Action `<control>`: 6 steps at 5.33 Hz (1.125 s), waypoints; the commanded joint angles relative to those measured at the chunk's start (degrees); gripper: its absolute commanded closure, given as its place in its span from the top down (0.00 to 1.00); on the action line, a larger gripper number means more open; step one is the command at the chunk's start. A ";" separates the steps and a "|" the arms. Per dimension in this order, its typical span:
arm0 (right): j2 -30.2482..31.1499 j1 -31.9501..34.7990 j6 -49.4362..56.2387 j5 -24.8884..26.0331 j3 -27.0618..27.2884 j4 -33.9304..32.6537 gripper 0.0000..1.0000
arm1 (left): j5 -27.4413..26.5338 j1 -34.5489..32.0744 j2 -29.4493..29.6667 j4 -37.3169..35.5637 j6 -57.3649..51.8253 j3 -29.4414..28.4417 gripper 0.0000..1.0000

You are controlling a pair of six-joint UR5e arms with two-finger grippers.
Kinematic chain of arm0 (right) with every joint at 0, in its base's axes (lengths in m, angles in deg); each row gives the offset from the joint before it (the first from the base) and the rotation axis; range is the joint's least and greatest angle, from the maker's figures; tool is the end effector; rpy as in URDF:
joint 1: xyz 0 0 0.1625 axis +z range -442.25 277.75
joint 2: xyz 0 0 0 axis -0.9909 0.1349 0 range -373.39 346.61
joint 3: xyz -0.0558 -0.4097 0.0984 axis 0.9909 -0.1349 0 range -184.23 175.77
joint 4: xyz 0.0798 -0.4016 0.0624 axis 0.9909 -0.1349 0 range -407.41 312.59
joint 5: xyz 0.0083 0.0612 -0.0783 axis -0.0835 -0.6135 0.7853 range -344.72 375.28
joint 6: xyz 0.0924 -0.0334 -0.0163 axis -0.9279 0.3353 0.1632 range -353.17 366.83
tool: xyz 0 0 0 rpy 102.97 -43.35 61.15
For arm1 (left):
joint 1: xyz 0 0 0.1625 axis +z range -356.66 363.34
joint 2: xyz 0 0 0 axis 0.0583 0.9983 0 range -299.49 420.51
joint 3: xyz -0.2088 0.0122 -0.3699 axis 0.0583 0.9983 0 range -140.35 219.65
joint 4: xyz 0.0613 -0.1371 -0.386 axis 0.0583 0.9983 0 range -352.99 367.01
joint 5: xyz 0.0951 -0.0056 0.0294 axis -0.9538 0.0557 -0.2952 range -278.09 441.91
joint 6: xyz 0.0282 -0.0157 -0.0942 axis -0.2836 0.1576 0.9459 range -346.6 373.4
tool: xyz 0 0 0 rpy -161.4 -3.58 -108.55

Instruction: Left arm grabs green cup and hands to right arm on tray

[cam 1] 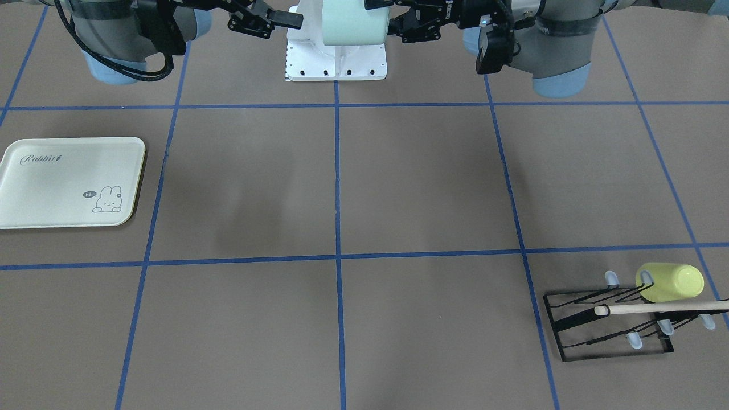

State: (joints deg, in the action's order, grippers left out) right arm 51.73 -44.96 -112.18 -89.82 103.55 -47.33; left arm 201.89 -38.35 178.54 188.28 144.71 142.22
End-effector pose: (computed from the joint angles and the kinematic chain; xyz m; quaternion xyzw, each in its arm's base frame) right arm -0.3091 -0.3701 0.1438 0.0130 -0.9096 0.1165 0.3985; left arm 0.3141 -0.3917 0.1507 -0.1026 0.8824 -0.0841 0.4515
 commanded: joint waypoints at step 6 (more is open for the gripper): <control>-2.71 -1.61 -0.17 0.16 0.41 -4.64 0.97 | -0.02 0.29 0.71 -0.22 0.00 -0.53 0.57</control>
State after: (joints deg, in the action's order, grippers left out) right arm 49.71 -46.51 -112.49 -89.66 103.93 -50.98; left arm 201.88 -38.08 179.23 188.06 144.71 141.71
